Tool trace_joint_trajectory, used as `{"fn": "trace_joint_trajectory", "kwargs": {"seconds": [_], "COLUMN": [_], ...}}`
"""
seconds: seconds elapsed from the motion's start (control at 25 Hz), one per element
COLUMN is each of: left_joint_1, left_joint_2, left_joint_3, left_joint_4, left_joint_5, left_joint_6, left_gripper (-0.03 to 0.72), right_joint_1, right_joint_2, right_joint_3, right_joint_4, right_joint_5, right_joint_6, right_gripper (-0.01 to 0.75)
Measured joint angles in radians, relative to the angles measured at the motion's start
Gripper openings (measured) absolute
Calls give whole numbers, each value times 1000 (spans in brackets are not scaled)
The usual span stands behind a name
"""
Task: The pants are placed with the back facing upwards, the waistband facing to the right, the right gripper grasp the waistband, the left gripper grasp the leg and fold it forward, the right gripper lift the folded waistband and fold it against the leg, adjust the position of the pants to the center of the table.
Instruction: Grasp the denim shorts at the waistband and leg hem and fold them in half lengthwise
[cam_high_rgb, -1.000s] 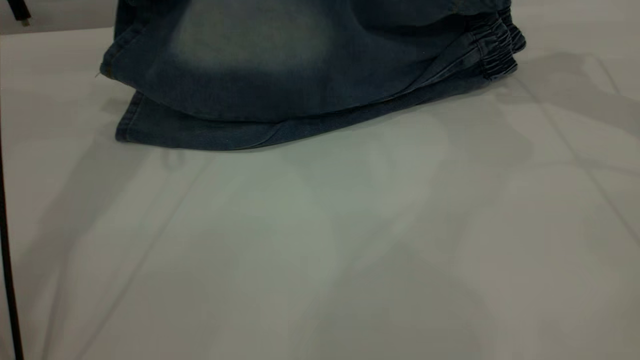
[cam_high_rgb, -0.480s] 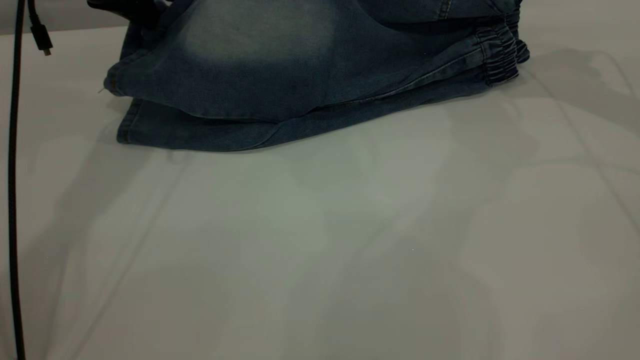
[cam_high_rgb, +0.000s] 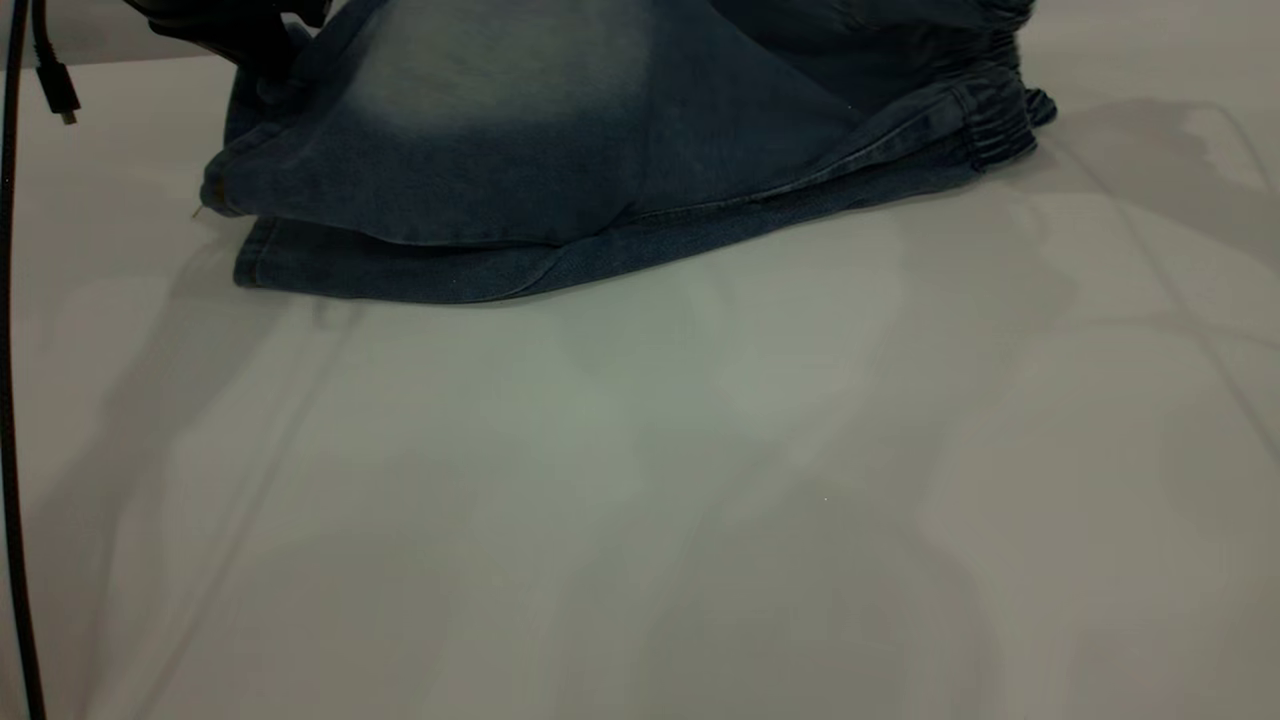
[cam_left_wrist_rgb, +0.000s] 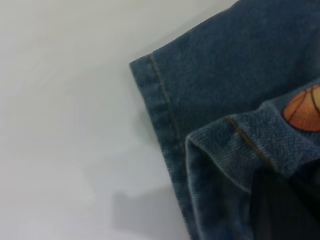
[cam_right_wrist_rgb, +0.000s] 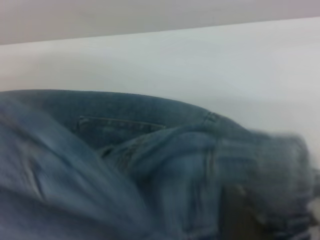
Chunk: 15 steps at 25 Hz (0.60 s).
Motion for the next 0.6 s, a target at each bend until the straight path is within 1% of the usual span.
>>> {"fn": "trace_joint_trajectory", "kwargs": {"seconds": [0.16, 0.28, 0.4, 0.48, 0.6], "left_joint_1": [0, 0, 0, 0, 0], "left_joint_2": [0, 0, 0, 0, 0], "left_joint_3": [0, 0, 0, 1, 1], "left_joint_4": [1, 1, 1, 1, 1], "left_joint_5": [-1, -10, -11, -12, -11], "left_joint_6": [5, 10, 10, 10, 11], "left_gripper": [38, 38, 41, 49, 87], "right_joint_1": [0, 0, 0, 0, 0], "right_joint_2": [0, 0, 0, 0, 0], "right_joint_3": [0, 0, 0, 0, 0], "right_joint_4": [4, 4, 4, 4, 4], "right_joint_5": [-37, -44, -43, -43, -43], "right_joint_6": [0, 2, 2, 3, 17], "right_gripper": [439, 509, 531, 533, 535]}}
